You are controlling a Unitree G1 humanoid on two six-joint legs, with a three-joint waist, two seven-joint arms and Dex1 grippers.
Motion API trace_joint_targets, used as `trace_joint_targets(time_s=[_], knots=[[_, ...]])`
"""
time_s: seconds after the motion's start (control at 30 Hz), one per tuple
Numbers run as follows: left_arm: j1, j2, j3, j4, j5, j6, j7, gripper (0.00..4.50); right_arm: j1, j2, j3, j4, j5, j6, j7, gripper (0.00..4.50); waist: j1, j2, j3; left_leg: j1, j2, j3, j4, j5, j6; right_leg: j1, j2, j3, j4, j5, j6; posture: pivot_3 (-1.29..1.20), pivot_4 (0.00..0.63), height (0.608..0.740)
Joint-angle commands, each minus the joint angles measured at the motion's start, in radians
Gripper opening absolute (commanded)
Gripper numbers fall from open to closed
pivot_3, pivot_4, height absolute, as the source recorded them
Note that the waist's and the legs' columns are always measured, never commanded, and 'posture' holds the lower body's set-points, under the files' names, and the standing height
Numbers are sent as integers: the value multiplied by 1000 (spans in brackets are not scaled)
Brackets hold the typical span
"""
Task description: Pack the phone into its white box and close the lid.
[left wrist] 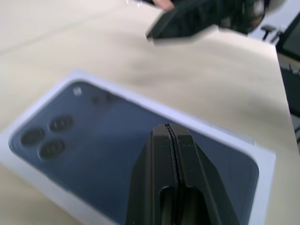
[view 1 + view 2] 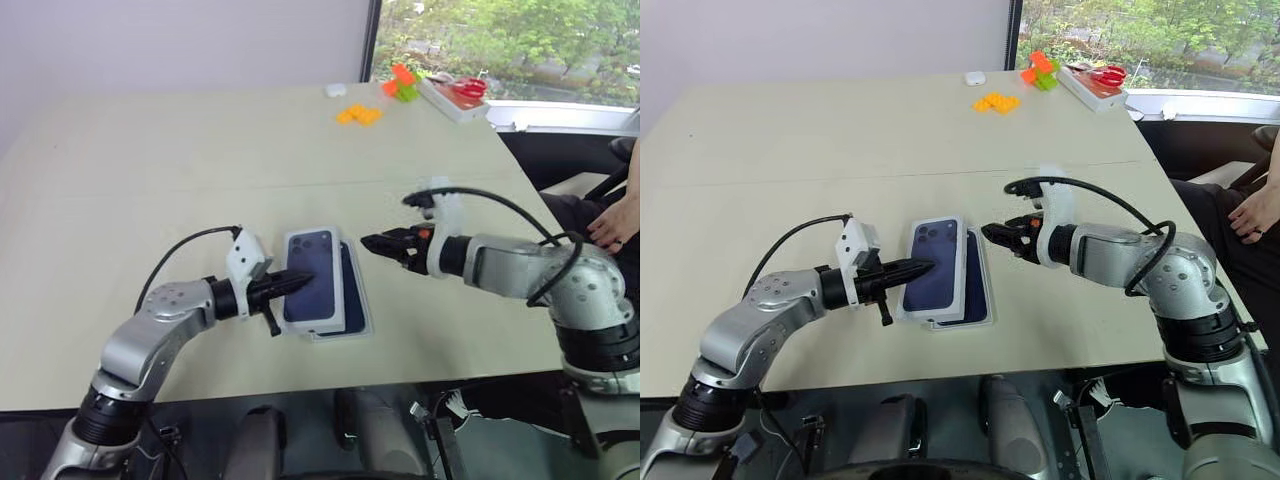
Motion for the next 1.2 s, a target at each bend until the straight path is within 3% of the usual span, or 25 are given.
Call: trace_joint_targets(time_s=[0.03,0.2,0.43,0.63,0.9,1.2], knots=[[-24,19,148,4,-58,62,73,0,-15,-45,53,-79,-186,-63,139,2394,-2,0,0,0,0,0,0,0,0,0,0,0,0,0,0,0,150,727],[15,78,241,32,-54,142,129,0,4,-46,90,-119,-322,-98,273,40,-1,0,0,1,0,0,0,0,0,-1,0,-1,0,0,0,0,150,727],[94,157,100,-11,48,159,117,0,-2,-36,167,-168,-478,-102,390,40,12,0,0,2,-1,-1,1,0,0,-2,-3,-2,-1,0,0,0,150,727],[65,105,-36,-7,111,155,129,0,-12,34,196,-144,-554,-43,401,40,25,-1,0,2,-2,0,1,0,0,-2,-3,-1,-1,1,-2,0,150,727],[19,26,-66,-25,98,188,143,0,-1,107,195,-145,-626,14,408,40,25,-1,0,1,-2,-1,1,0,0,-1,-2,-2,0,2,-2,0,150,727],[25,-15,-75,-75,73,223,140,0,13,113,176,-170,-664,33,456,40,26,-1,0,2,-2,-1,2,0,0,-1,-2,-2,0,2,-2,0,150,727]])
